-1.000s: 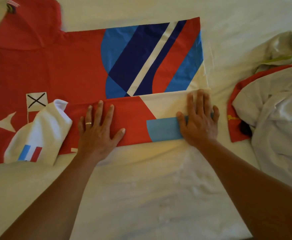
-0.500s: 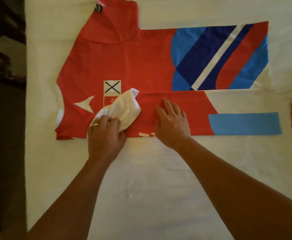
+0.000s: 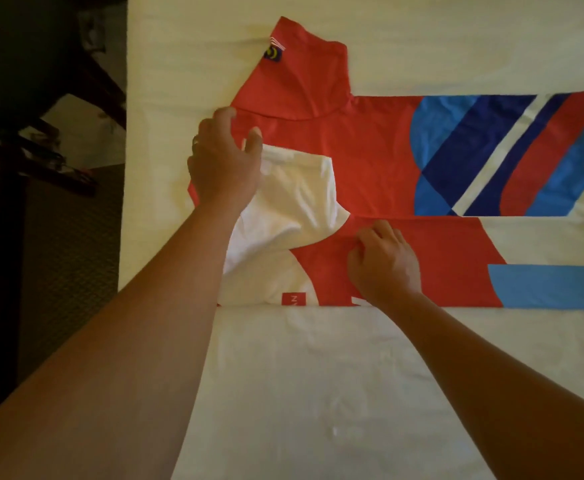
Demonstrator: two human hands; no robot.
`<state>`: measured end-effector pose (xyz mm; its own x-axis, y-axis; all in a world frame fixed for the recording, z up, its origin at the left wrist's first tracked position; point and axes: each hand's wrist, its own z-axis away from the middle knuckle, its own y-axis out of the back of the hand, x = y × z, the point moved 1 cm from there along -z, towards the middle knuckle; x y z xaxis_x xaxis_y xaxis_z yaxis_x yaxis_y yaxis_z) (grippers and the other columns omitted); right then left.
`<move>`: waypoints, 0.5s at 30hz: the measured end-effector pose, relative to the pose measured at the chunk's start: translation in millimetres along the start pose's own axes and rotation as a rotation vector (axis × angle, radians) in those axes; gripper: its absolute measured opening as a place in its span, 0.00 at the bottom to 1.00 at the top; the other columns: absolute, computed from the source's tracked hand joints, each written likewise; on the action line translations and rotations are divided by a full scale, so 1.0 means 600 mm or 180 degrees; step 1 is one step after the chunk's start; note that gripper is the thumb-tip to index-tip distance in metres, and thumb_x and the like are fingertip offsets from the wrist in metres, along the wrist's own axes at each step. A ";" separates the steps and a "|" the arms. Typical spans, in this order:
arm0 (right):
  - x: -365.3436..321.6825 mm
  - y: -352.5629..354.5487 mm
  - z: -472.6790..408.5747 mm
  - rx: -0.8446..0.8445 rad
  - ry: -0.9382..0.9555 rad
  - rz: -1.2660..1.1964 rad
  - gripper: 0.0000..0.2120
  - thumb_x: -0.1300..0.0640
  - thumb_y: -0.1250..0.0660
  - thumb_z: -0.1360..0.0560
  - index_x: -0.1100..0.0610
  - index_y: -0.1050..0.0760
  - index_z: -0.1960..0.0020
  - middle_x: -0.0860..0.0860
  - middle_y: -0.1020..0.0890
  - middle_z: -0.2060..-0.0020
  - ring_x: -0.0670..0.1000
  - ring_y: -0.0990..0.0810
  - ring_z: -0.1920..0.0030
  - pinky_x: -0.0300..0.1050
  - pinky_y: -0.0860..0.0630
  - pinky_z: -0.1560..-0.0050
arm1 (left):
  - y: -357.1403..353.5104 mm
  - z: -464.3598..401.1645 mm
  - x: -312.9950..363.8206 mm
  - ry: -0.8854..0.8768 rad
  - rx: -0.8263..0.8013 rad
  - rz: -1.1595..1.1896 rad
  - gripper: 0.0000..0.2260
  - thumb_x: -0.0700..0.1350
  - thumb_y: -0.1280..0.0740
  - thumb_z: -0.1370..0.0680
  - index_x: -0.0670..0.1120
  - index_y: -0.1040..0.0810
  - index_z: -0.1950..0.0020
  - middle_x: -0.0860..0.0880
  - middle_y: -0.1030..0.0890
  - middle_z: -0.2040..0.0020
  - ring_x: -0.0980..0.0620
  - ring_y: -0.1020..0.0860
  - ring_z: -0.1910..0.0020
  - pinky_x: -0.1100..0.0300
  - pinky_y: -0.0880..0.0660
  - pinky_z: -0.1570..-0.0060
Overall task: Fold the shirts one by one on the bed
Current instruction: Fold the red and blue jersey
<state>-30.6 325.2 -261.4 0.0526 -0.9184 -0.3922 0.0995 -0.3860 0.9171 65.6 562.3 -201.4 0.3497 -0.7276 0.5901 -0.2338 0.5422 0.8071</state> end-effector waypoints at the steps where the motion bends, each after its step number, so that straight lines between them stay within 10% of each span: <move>1: -0.010 -0.003 -0.005 0.0037 0.0078 -0.0180 0.09 0.59 0.40 0.27 0.61 0.22 0.57 0.54 0.22 0.57 0.57 0.23 0.58 0.56 0.22 0.60 | -0.001 0.006 -0.004 0.0116 0.0118 0.0062 0.21 0.59 0.38 0.21 0.50 0.27 0.31 0.48 0.23 0.36 0.45 0.23 0.39 0.45 0.24 0.40; 7: -0.061 -0.020 -0.069 -0.0018 -0.0303 -0.0892 0.11 0.58 0.33 0.24 0.55 0.18 0.44 0.52 0.24 0.42 0.54 0.29 0.41 0.49 0.28 0.42 | 0.001 0.149 -0.092 0.0793 -0.0115 -0.0412 0.20 0.57 0.34 0.21 0.50 0.27 0.32 0.45 0.24 0.37 0.43 0.25 0.39 0.47 0.28 0.40; 12: -0.083 -0.013 -0.159 -0.0508 -0.1512 -0.2024 0.13 0.52 0.36 0.37 0.36 0.18 0.62 0.44 0.18 0.49 0.57 0.25 0.38 0.63 0.29 0.34 | 0.005 0.213 -0.146 0.1153 -0.0496 -0.0787 0.23 0.59 0.34 0.21 0.44 0.25 0.34 0.41 0.22 0.40 0.39 0.24 0.41 0.45 0.28 0.43; 15: -0.088 0.002 -0.182 -0.0915 -0.1623 -0.2283 0.11 0.55 0.32 0.38 0.44 0.14 0.61 0.47 0.15 0.50 0.55 0.22 0.40 0.58 0.27 0.36 | 0.006 0.214 -0.153 0.1254 -0.0647 -0.0672 0.21 0.58 0.36 0.20 0.44 0.23 0.36 0.42 0.21 0.42 0.39 0.24 0.41 0.45 0.30 0.42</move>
<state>75.2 382.9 -247.0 -0.5537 -0.4216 -0.7181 0.1854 -0.9031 0.3872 -83.7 577.4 -250.3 0.6962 -0.6375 0.3301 0.0473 0.4995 0.8650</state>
